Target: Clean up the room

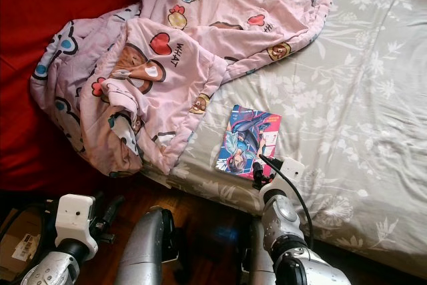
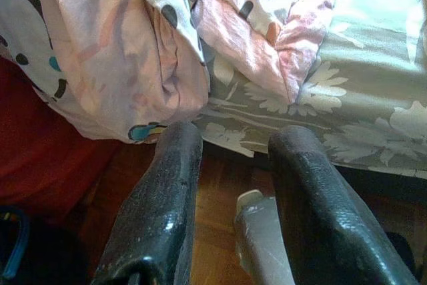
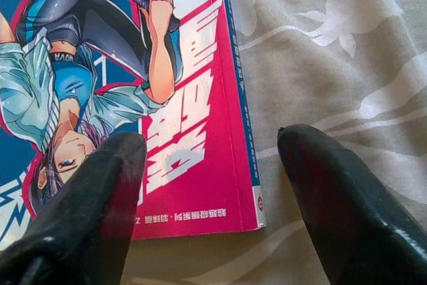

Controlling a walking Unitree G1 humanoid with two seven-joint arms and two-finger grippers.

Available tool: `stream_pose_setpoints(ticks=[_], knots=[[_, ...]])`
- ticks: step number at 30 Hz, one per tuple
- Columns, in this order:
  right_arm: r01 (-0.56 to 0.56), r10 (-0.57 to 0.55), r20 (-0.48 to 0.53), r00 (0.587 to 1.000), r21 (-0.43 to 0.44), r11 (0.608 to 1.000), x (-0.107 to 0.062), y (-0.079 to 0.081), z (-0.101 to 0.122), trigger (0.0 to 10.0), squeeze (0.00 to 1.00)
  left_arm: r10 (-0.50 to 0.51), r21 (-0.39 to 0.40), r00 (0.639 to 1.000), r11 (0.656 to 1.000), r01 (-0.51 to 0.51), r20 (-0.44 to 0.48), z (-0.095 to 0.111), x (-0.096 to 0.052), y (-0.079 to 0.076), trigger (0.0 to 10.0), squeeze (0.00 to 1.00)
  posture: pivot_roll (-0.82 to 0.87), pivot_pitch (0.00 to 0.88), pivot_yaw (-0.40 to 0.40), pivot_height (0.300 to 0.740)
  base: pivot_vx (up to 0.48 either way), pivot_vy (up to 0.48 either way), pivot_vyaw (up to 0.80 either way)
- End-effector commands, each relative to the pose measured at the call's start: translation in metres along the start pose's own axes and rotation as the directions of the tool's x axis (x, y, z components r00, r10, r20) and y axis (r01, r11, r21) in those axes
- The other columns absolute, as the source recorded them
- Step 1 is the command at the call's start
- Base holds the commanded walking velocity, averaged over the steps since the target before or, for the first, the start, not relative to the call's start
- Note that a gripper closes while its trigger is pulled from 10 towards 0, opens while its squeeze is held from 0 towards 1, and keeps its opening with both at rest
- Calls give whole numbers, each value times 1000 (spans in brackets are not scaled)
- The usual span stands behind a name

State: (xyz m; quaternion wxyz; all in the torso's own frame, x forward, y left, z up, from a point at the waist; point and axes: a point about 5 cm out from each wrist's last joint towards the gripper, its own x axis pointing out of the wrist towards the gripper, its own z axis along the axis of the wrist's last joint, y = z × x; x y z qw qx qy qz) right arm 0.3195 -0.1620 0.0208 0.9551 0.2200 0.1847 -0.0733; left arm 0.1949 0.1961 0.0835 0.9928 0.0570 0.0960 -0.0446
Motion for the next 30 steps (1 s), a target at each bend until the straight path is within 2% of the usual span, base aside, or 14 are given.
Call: stream_pose_setpoints(ticks=[1, 8, 15, 22, 28, 30], knots=[[9, -9, -44, 999, 10, 1000, -4, -3, -14, 10000, 0, 17, 6, 999, 1000, -17, -48, -7, -8, 5, 10000, 0, 160, 393, 61, 636, 0, 0, 0], [-28, 30, -74, 997, 28, 999, -6, 1, -22, 10000, 0, 19, 9, 998, 1000, -19, -57, -7, -12, 5, 10000, 0, 168, 408, 66, 636, 0, 0, 0], [-53, 55, -36, 998, 46, 998, -5, 6, -17, 10000, 0, 21, 10, 998, 1000, -20, -61, -8, -13, 7, 10000, 0, 168, 409, 67, 636, 0, 0, 0], [-41, 47, -93, 995, 63, 997, -8, 2, -27, 10000, 0, 19, 10, 998, 1000, -18, -64, -8, -14, 6, 10000, 0, 173, 412, 69, 636, 0, 0, 0], [-55, 71, -156, 985, 105, 993, -13, 3, -42, 10000, 0, 20, 13, 997, 1000, -19, -69, -7, -18, 6, 10000, 0, 183, 425, 76, 636, 0, 0, 0], [-45, 71, -167, 983, 151, 987, -15, 1, -46, 10000, 0, 20, 14, 997, 1000, -19, -71, -7, -20, 7, 10000, 0, 188, 431, 79, 636, 0, 0, 0]])
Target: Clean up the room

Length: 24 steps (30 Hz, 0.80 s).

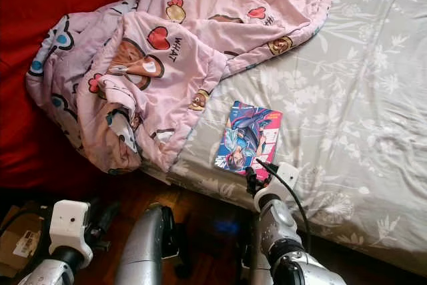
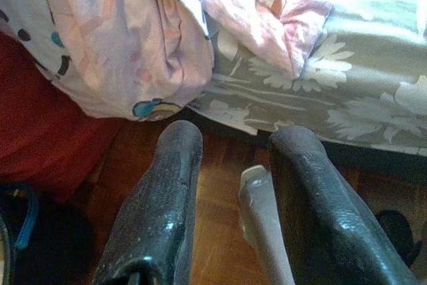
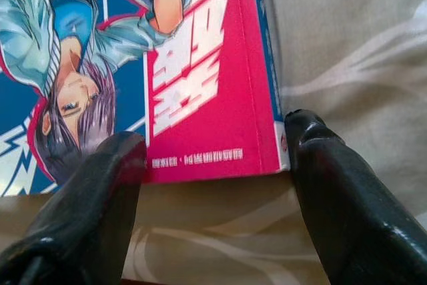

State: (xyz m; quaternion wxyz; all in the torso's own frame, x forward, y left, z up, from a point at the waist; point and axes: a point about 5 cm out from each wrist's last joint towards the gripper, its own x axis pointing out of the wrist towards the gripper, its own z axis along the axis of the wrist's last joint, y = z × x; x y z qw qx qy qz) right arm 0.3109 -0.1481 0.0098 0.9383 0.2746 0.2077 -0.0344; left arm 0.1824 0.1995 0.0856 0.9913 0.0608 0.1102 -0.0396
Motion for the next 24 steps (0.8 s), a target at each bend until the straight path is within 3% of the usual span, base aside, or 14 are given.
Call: stream_pose_setpoints(ticks=[1, 3, 5, 18, 19, 20, 24], knots=[[32, -22, -101, 995, 96, 995, -10, -8, -30, 10000, 0, 11, 9, 999, 1000, -11, -44, -6, -8, 5, 10000, 0, 192, 436, 82, 636, 0, 0, 0], [32, -22, -101, 995, 96, 995, -10, -8, -30, 10000, 0, 11, 9, 999, 1000, -11, -44, -6, -8, 5, 10000, 0, 192, 436, 82, 636, 0, 0, 0], [36, -18, -105, 994, 171, 985, -11, -11, -33, 10000, 0, 14, 13, 999, 1000, -13, -51, -6, -12, 6, 10000, 0, 203, 445, 89, 636, 0, 0, 0], [30, -20, -40, 999, 268, 963, -9, -11, -22, 10000, 0, 15, 21, 998, 1000, -14, -64, -7, -16, 7, 10000, 0, 211, 455, 96, 636, 0, 0, 0], [29, -19, -39, 999, 270, 963, -9, -11, -22, 863, 0, 15, 21, 998, 1000, -14, -66, -7, -16, 7, 10000, 0, 212, 453, 98, 636, 0, 0, 0], [25, -15, -38, 999, 272, 962, -9, -11, -23, 0, 0, 15, 21, 998, 1000, -14, -68, -7, -16, 7, 10000, 0, 212, 453, 98, 636, 0, 0, 0], [17, -7, -37, 999, 275, 961, -9, -11, -23, 0, 0, 15, 21, 997, 1000, -13, -71, -7, -17, 7, 10000, 0, 212, 453, 98, 636, 0, 0, 0]])
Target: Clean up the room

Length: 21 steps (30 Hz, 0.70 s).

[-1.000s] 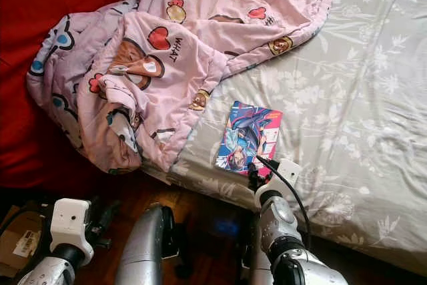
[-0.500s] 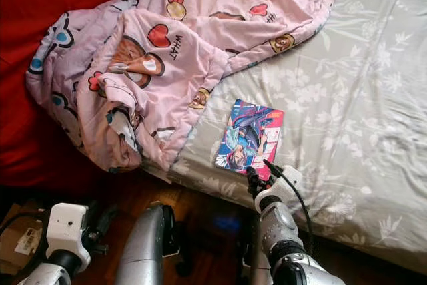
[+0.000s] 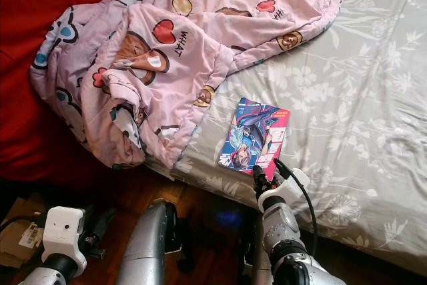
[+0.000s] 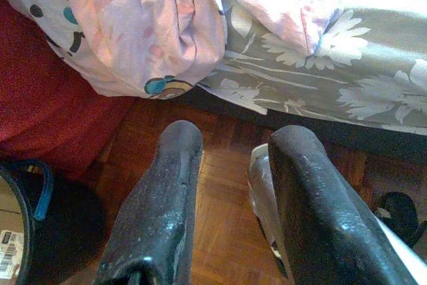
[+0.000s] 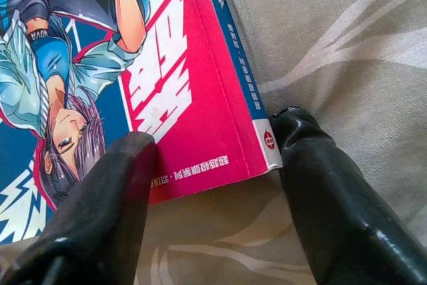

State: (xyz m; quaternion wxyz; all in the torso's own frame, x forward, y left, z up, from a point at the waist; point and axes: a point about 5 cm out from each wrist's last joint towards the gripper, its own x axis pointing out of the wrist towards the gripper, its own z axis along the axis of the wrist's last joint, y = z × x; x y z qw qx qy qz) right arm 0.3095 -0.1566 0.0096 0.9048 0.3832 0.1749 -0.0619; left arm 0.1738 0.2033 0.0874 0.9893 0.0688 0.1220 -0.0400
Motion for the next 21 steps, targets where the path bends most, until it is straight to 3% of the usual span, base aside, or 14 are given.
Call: stream_pose_setpoints(ticks=[1, 21], knots=[[34, -30, -88, 996, 41, 999, -9, -10, -25, 0, 0, 14, 5, 999, 1000, -14, -48, -7, -8, 4, 10000, 0, 212, 453, 98, 636, 0, 0, 0], [46, -46, -70, 997, 4, 999, -9, -9, -24, 0, 0, 7, 5, 999, 1000, -6, -50, -8, -1, 2, 10000, 0, 193, 426, 86, 636, 0, 0, 0]])
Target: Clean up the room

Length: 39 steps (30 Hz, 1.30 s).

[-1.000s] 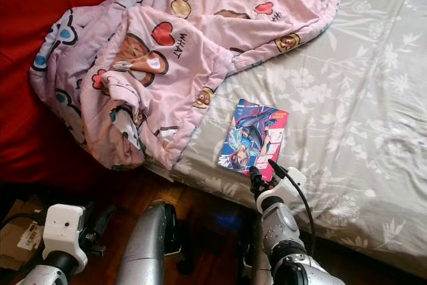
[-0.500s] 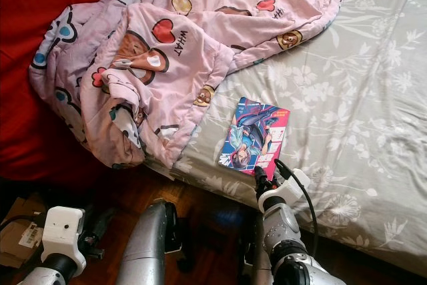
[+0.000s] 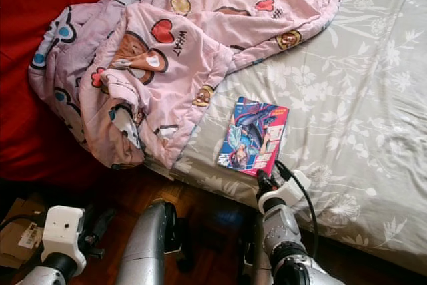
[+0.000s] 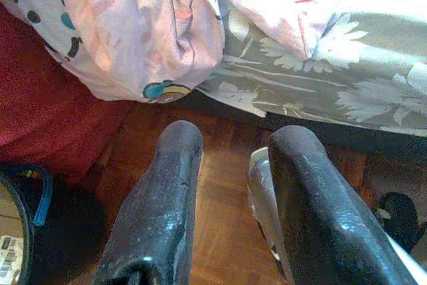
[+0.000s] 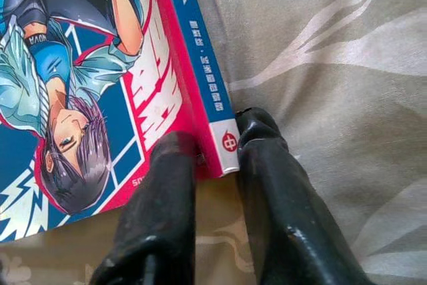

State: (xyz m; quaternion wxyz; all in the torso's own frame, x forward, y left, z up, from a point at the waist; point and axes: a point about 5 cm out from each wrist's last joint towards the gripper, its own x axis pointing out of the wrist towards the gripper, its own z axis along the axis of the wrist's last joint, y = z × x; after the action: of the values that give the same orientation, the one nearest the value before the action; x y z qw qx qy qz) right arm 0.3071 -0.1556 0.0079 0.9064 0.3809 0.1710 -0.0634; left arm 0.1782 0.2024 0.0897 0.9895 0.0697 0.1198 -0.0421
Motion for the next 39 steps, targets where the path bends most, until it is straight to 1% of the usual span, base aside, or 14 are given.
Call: stream_pose_setpoints(ticks=[1, 10, 11, 12, 13, 15, 21, 22, 26, 29, 30, 31, 34, 39], knots=[[52, -53, -63, 997, -14, 999, -8, -8, -20, 0, 0, 7, 4, 999, 1000, -7, -52, -12, -2, 1, 10000, 0, 188, 416, 83, 636, 0, 0, 0], [124, -124, 0, 992, -44, 991, -13, -16, -23, 0, 0, 9, 0, 1000, 1000, -9, -26, -10, 12, 0, 10000, 0, 163, 366, 63, 636, 0, 0, 0], [169, -167, 30, 985, -76, 983, -17, -22, -23, 0, 0, 9, -2, 1000, 1000, -9, -18, -9, 17, 0, 10000, 0, 152, 351, 56, 636, 0, 0, 0], [169, -167, 30, 985, -76, 983, -17, -22, -23, 0, 0, 9, -2, 1000, 1000, -9, -18, -9, 17, 0, 10000, 0, 152, 351, 56, 636, 0, 0, 0], [209, -202, 66, 977, -118, 971, -19, -26, -21, 0, 0, 9, -3, 1000, 1000, -9, -12, -9, 20, -1, 10000, 0, 148, 337, 52, 636, 0, 0, 0], [246, -232, 106, 967, -155, 957, -22, -30, -19, 0, 0, 10, -4, 1000, 1000, -10, -5, -9, 24, -1, 10000, 0, 138, 320, 47, 636, 0, 0, 0], [319, -290, 161, 943, -204, 926, -30, -39, -19, 0, 0, 11, -9, 1000, 1000, -11, 13, -8, 37, -2, 10000, 0, 113, 281, 34, 636, 0, 0, 0], [366, -333, 187, 924, -182, 913, -34, -45, -20, 0, 0, 12, -10, 1000, 1000, -12, 23, -8, 42, -3, 10000, 0, 107, 269, 30, 636, 0, 0, 0], [466, -447, 187, 875, -75, 882, -41, -58, -21, 0, 0, 14, -10, 999, 1000, -14, 33, -8, 49, -3, 10000, 0, 95, 245, 23, 636, 0, 0, 0], [573, -577, 143, 804, 71, 817, -48, -76, -22, 0, 0, 17, -11, 999, 1000, -16, 40, -9, 55, -3, 10000, 0, 90, 226, 17, 636, 0, 0, 0], [573, -577, 143, 804, 71, 817, -48, -76, -22, 0, 0, 17, -11, 999, 1000, -16, 40, -9, 55, -3, 10000, 0, 90, 226, 17, 636, 0, 0, 0], [596, -604, 144, 784, 94, 797, -50, -79, -20, 0, 0, 19, -11, 999, 1000, -19, 44, -9, 56, -3, 10000, 0, 87, 218, 15, 636, 0, 0, 0], [620, -628, 155, 762, 103, 778, -50, -81, -16, 0, 0, 22, -12, 999, 1000, -22, 47, -9, 57, -2, 10000, 0, 85, 211, 13, 636, 0, 0, 0], [623, -637, 156, 755, 128, 771, -49, -80, -14, 0, 0, 24, -11, 998, 1000, -24, 57, -10, 60, -2, 10000, 0, 82, 204, 12, 636, 0, 0, 0]])
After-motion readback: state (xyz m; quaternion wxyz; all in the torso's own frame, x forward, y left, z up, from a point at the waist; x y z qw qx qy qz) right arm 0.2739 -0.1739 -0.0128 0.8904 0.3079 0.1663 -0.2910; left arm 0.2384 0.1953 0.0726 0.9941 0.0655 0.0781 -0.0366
